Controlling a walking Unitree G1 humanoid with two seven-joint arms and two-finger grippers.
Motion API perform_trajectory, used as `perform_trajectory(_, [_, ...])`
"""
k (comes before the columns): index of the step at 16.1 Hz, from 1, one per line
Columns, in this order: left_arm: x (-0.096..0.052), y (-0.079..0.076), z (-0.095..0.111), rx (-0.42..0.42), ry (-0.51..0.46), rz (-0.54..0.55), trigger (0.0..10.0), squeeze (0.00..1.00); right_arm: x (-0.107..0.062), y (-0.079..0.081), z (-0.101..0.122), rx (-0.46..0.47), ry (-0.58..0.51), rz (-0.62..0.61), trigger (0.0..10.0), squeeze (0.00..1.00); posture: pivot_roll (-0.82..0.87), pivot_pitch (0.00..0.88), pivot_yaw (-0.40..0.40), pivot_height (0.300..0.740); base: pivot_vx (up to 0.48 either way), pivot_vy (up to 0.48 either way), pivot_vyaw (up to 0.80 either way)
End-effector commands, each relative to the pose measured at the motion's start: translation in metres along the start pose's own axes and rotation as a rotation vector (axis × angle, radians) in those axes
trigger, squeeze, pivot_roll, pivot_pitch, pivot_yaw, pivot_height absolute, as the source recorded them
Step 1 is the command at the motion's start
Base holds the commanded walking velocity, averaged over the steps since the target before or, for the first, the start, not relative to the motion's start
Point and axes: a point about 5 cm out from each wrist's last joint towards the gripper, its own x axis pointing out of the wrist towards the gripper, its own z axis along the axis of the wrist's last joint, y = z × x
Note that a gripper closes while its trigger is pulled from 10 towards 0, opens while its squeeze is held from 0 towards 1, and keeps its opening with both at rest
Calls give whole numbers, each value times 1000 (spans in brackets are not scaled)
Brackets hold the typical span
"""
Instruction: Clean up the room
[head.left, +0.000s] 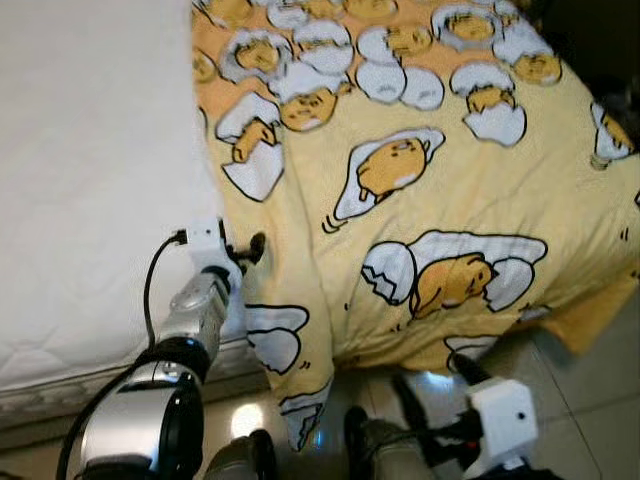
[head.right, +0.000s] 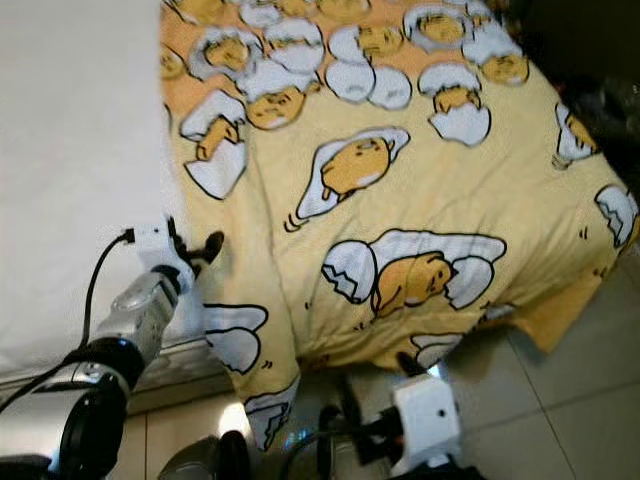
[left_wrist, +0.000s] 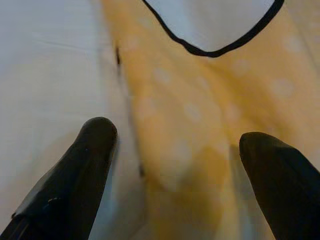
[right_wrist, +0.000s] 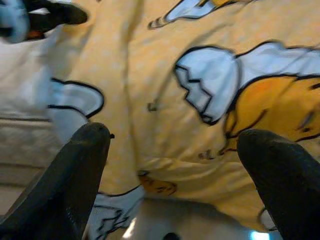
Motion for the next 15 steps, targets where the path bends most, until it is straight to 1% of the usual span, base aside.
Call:
perform_trajectory(1, [0,1,1,-16,-4,-20,10000,0,-2,6,1,23,15,42,10000,0,-321,315,22,740,0,0,0])
perform_trajectory(2, [0,1,2,-7,-4,-25,10000,0,-1,7,1,29,20,43,10000,0,-305,320,23,740,0,0,0])
perform_trajectory(4, [-3,9,-9,22,56,12,10000,0,1,11,-3,38,39,77,10000,0,-300,324,23,740,0,0,0])
perform_trajectory(6, [-6,13,-17,16,94,41,10000,0,2,11,-1,34,43,92,10000,0,-293,334,13,740,0,0,0])
perform_trajectory(8, [-6,9,-23,6,126,25,10000,0,2,12,1,31,43,123,10000,0,-289,346,10,740,0,0,0])
perform_trajectory(9, [-6,9,-24,26,134,21,8275,0,1,14,2,38,43,149,10000,0,-289,356,13,740,0,0,0])
perform_trajectory(10, [-7,10,-23,23,134,19,9647,0,1,16,2,41,43,163,10000,0,-289,356,13,740,0,0,0])
perform_trajectory(11, [-6,10,-23,10,136,9,2275,0,1,17,2,43,43,165,10000,0,-288,362,20,740,0,0,0])
perform_trajectory(12, [-7,10,-25,-26,149,-12,0,0,1,18,2,48,46,165,10000,0,-281,365,26,740,0,0,0])
perform_trajectory(14, [-8,8,-28,-121,150,-41,0,0,1,21,0,65,49,171,10000,0,-274,361,26,740,0,0,0])
perform_trajectory(15, [-8,6,-29,-123,149,-53,0,0,1,21,0,70,50,172,10000,0,-268,355,24,740,0,0,0])
